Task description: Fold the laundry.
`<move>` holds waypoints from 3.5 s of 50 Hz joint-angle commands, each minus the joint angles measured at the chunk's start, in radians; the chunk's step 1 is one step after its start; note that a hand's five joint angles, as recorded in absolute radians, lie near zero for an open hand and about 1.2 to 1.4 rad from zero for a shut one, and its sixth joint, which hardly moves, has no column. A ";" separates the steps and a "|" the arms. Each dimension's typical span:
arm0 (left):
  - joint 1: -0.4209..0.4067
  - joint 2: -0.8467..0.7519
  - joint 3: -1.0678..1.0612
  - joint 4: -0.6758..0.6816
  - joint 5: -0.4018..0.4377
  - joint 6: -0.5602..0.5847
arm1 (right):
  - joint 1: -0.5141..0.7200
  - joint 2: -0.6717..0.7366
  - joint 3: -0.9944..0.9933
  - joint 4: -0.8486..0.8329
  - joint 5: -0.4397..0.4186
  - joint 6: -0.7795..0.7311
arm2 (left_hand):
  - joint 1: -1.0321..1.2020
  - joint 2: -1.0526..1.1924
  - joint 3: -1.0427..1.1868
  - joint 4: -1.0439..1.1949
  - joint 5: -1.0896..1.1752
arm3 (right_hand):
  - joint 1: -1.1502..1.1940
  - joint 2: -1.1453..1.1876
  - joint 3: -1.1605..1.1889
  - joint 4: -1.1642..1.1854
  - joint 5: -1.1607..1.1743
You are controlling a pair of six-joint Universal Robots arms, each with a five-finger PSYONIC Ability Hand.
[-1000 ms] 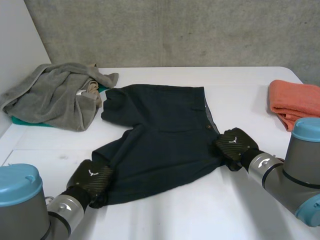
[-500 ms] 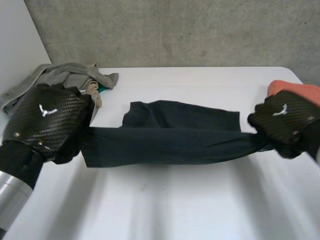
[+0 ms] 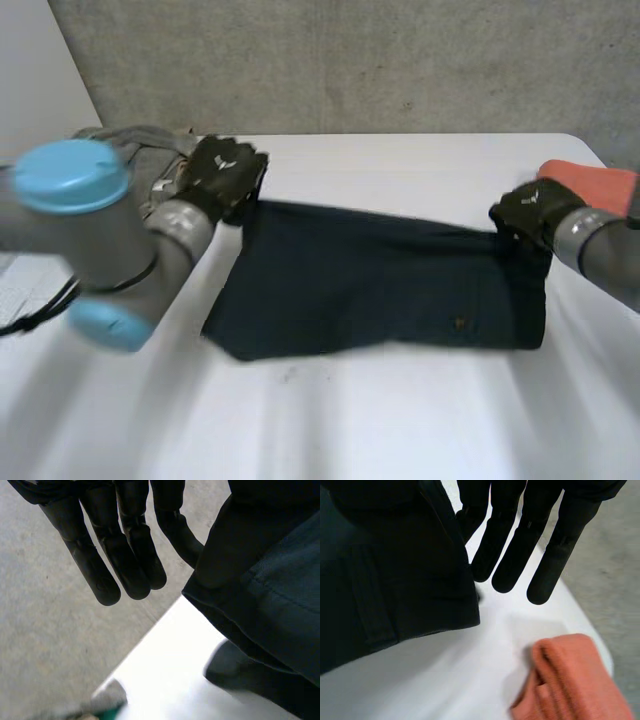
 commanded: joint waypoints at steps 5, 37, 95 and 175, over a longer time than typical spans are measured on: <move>-0.020 -0.477 0.639 -0.006 -0.013 0.051 | 0.047 0.399 -0.415 -0.227 0.046 0.013 | 0.263 0.199 0.203 0.196 0.229 | 0.317 0.226 0.211 0.201 0.200; -0.118 -0.035 0.020 0.021 -0.076 -0.058 | -0.001 0.011 0.293 -0.223 -0.037 0.340 | -0.959 -1.023 -1.019 -1.026 -0.993 | -0.842 -0.933 -0.948 -0.958 -0.959; -0.196 0.003 0.190 -0.021 -0.080 -0.247 | 0.067 -0.269 0.290 -0.385 -0.264 0.713 | -0.958 -1.022 -1.018 -1.025 -0.992 | -0.905 -0.996 -1.010 -1.020 -1.021; -0.164 0.155 0.191 -0.343 0.378 -0.379 | 0.323 0.158 0.358 -0.874 0.184 0.368 | -0.926 -0.989 -0.986 -0.993 -0.960 | 0.313 0.222 0.208 0.198 0.197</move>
